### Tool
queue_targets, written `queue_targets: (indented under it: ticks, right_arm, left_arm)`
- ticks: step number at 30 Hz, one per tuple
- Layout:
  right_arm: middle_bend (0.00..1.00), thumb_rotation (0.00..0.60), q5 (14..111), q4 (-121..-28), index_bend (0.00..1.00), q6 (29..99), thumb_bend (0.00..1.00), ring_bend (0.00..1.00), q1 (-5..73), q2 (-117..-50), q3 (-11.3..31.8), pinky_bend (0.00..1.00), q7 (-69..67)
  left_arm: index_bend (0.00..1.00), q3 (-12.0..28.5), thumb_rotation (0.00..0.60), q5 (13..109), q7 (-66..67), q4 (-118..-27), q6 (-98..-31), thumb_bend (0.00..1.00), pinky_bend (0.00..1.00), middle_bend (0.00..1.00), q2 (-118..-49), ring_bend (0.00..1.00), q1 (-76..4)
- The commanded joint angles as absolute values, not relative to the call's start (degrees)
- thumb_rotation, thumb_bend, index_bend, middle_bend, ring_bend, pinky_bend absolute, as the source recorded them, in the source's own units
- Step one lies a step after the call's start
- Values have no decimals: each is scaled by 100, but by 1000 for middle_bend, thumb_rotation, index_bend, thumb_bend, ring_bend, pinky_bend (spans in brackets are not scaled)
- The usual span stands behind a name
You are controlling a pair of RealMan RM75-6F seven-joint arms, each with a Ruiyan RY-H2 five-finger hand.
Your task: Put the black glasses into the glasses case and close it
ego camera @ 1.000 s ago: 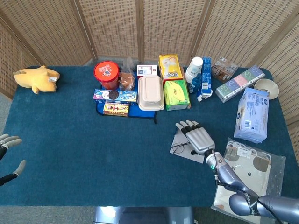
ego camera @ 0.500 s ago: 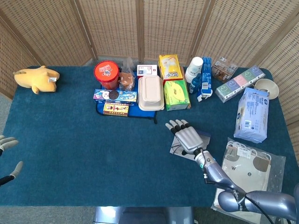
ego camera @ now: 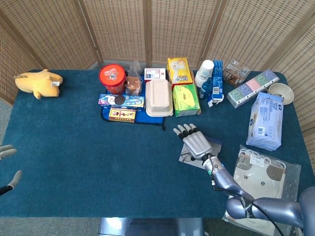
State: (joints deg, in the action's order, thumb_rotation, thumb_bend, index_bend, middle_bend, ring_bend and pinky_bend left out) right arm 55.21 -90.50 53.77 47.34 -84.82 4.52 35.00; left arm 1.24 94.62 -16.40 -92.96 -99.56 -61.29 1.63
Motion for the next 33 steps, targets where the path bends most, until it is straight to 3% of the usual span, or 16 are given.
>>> queue_targets:
  ticks: [1,23,33]
  right_arm:
    - [0,600,5524,-8987,0,5348,209,0,4756,-8524,427,109,3535]
    - [0,600,5315,-8228,0,5060,209,0,4830,-8553,659,110,3135]
    - [0,600,5395,-8243,0,5114,210,0,4706,-8444,560,110,3047]
  left_arm:
    - [274,122,600,9460,-1644,-9291,-9952,302,5,247,-6131,140,164]
    - [274,120,600,9454,-1585,-9317,-9968,302,5,247,-6139,140,200]
    - [274,125,600,9459,-1589,-9313,-9967,302,5,246,-6137,140,202]
